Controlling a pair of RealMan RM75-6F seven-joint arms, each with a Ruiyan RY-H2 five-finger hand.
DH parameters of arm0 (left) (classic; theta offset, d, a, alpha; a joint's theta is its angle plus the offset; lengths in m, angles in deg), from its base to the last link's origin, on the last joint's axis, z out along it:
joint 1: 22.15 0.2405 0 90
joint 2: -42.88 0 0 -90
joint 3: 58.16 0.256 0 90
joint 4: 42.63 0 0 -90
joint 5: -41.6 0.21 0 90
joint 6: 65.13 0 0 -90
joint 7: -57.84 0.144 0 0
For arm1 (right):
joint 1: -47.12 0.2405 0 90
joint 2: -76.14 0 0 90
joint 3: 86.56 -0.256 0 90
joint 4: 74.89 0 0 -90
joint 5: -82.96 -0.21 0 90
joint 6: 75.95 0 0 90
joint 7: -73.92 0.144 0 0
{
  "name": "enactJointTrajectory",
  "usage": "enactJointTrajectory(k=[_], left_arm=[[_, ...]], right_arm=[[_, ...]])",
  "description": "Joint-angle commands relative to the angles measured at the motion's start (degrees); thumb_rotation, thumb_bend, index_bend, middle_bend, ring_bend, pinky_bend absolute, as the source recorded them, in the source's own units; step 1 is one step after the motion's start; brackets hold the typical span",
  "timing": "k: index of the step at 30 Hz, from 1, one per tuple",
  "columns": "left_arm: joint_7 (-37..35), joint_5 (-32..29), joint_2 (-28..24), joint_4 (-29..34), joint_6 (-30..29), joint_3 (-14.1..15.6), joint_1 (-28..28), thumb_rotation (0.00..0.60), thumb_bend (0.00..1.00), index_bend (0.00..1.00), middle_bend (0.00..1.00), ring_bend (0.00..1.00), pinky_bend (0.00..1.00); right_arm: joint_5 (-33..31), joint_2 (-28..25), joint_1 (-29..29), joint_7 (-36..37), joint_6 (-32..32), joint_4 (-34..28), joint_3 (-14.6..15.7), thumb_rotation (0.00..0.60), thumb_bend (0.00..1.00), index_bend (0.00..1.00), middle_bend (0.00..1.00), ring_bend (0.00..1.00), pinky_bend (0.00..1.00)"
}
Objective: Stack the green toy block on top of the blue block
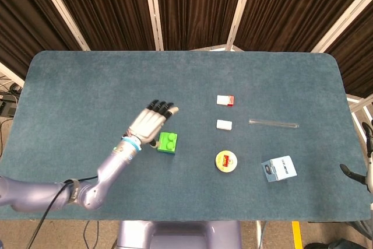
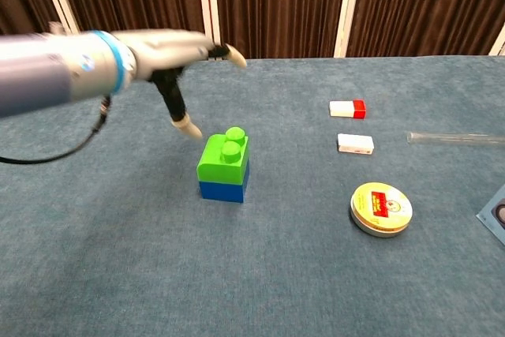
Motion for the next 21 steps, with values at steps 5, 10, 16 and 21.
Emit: enactJointTrajectory(k=[5,10,16,21], left_arm=[[-6.13,10.78,-14.79,14.47,-18.62,2.27,13.68,0.6,0.03,0.0,0.0,0.0,0.0],[-15.53,21.95,-21.79,17.26,-28.3,9.0,25.74,0.6,0.03,0.0,0.0,0.0,0.0],[-27.11,32.81,-23.6,13.23,-37.55,15.39,37.94,0.6,0.03,0.0,0.0,0.0,0.0],[-32.04,36.31,-22.93,7.65,-42.42,17.73,45.29,0.6,0.03,0.0,0.0,0.0,0.0]], right_arm=[[0.77,-0.16,-0.06,0.84,-0.09,-0.12,0.39,0.6,0.0,0.02,0.0,0.0,0.0],[1.84,0.3,0.4,1.44,-0.7,0.49,0.86,0.6,0.0,0.02,0.0,0.0,0.0],[3.52,0.34,0.86,3.56,-1.66,0.66,1.63,0.6,0.0,0.02,0.0,0.0,0.0],[4.7,0.07,0.88,4.54,-1.63,0.26,2.13,0.6,0.0,0.02,0.0,0.0,0.0]])
